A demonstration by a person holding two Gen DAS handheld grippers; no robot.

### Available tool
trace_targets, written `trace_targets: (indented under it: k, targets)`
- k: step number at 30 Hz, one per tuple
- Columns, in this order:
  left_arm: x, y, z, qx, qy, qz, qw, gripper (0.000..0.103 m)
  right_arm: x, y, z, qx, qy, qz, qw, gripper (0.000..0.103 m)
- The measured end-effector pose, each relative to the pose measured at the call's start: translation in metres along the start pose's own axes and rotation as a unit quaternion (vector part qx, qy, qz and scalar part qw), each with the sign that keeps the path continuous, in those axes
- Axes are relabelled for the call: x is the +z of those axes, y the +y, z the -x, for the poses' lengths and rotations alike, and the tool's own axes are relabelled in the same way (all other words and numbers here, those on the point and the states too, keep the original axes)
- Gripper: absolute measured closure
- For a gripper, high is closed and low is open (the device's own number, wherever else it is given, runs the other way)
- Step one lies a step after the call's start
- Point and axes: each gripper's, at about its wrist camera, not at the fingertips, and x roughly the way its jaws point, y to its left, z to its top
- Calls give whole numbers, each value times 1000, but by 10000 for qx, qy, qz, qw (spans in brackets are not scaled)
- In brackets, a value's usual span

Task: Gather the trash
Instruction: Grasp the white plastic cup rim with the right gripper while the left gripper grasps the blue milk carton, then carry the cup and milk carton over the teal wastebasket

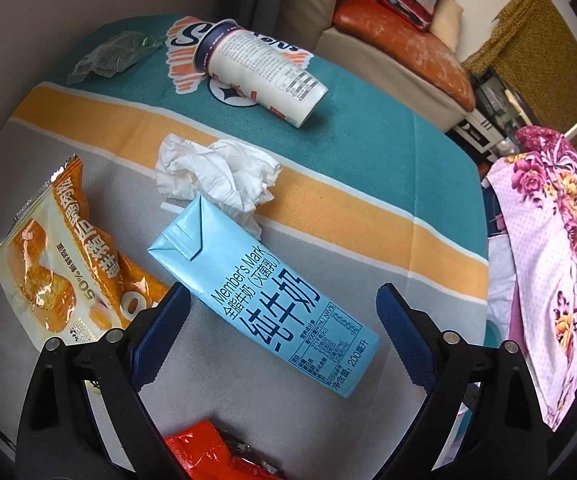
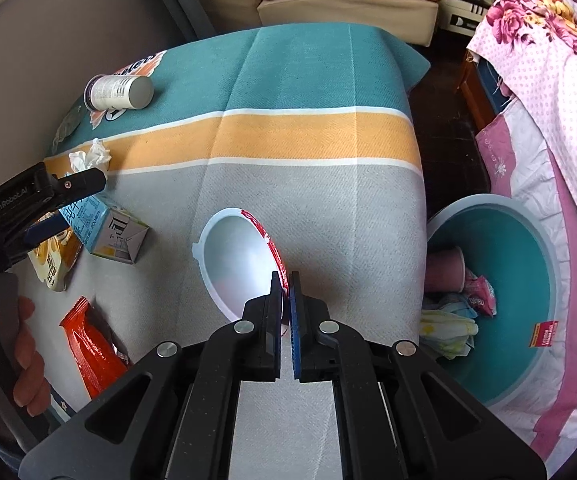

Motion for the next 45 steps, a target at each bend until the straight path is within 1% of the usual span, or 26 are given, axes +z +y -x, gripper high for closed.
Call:
trace_targets:
  k: [3, 4, 5, 6, 8, 9, 10, 14, 17, 22, 36, 41, 45]
  targets:
    - [-2, 0, -10, 131, 62, -68, 9999, 9, -1, -5, -2, 52, -3, -75, 10000, 99]
    - [-4, -1, -12, 153, 68, -121, 9998, 12, -2, -6, -2, 69, -7, -101, 9999, 99]
    - [-4, -1, -13, 159, 77, -187, 9997, 22, -3, -7, -2, 89, -11, -117, 9999, 99]
    - [-6, -2, -13, 123, 99, -275, 9995, 28, -3, -8, -2, 110, -17, -130, 9999, 99]
    - [-11, -6, -10, 97, 110, -544, 9984, 54, -6, -8, -1, 151, -29, -154, 9998, 99]
    - [-14, -8, -8, 108, 104, -706, 9974, 61, -7, -9, 0, 171, -34, -168, 9997, 99]
    - [-18, -10, -7, 51, 134, -839, 9964, 64, -8, -9, 1, 182, -41, -185, 9997, 99]
    - [-34, -14, -3, -32, 142, -1327, 9910, 65, -12, -10, 6, 204, -100, -248, 9994, 99]
    - [-44, -16, -1, -88, 148, -1548, 9878, 65, -16, -10, 10, 157, -144, -261, 9994, 99]
    - [-54, -20, 10, -250, 123, -1737, 9844, 65, -25, -14, 21, 147, -234, -372, 9989, 99]
    - [-88, -44, 61, -770, -122, -2231, 9717, 65, -65, -27, 74, 227, -795, -824, 9932, 99]
    - [-103, -58, 78, -1063, -203, -2500, 9622, 65, -75, -35, 93, 205, -1013, -903, 9905, 99]
    - [-114, -74, 83, -1159, -231, -2735, 9546, 65, -84, -47, 106, 201, -1173, -1009, 9877, 99]
